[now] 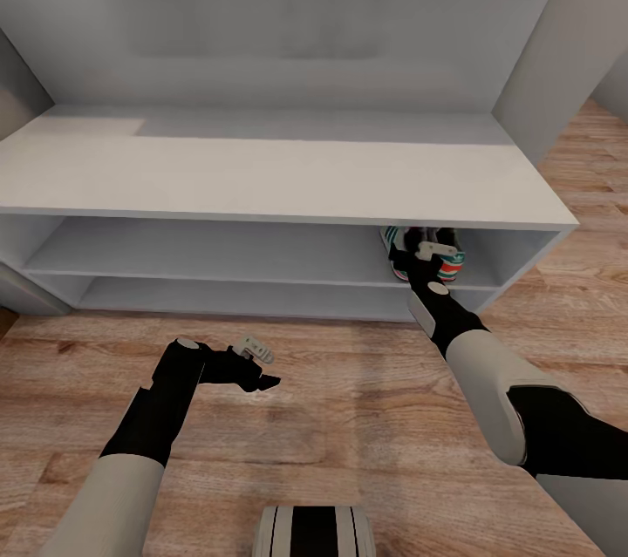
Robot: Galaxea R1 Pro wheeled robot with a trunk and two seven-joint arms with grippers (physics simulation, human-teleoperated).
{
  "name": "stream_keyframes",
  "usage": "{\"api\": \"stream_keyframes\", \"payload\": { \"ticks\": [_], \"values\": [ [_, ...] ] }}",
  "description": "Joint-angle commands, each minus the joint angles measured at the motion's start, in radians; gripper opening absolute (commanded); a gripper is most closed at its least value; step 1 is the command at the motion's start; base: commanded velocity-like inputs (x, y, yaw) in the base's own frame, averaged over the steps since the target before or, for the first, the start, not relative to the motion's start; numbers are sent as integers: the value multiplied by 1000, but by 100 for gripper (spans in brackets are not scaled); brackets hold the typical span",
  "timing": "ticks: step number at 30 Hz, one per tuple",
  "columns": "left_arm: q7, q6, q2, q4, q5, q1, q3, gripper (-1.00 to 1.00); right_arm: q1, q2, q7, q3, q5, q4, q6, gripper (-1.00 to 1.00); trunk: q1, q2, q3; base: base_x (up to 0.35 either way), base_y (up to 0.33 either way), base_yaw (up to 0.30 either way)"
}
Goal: Pick up the two gym shoes and the two sandals from the corridor floor and place them onto the hallstand (shoe rack) in the corridor, making sure they are on the rack and not on the floor. Arrange them so the two gym shoes are next to each other and the two sandals are next to each other.
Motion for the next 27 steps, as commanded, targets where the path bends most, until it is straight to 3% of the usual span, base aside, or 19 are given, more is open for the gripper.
{"api": "stream_keyframes", "payload": {
  "ticks": [1, 10, 16, 27],
  "values": [
    [0, 0, 0, 0, 0, 0, 0, 100, 0, 0, 0, 0, 0, 0, 0, 100, 0, 0, 0, 0, 0, 0],
    [7, -1, 0, -1, -2, 0, 0, 100, 1, -1, 0, 0, 0, 0, 0, 100, 0, 0, 0, 0, 0, 0],
    [78, -3, 0, -1, 2, 1, 1, 100, 1, -1, 0, 0, 0, 0, 0, 100, 0, 0, 0, -26, 0, 0],
    [118, -1, -6, 0, 3, 1, 1, 100, 2, -1, 1, 0, 0, 0, 0, 100, 0, 0, 0, -234, 0, 0]
  ]
}}
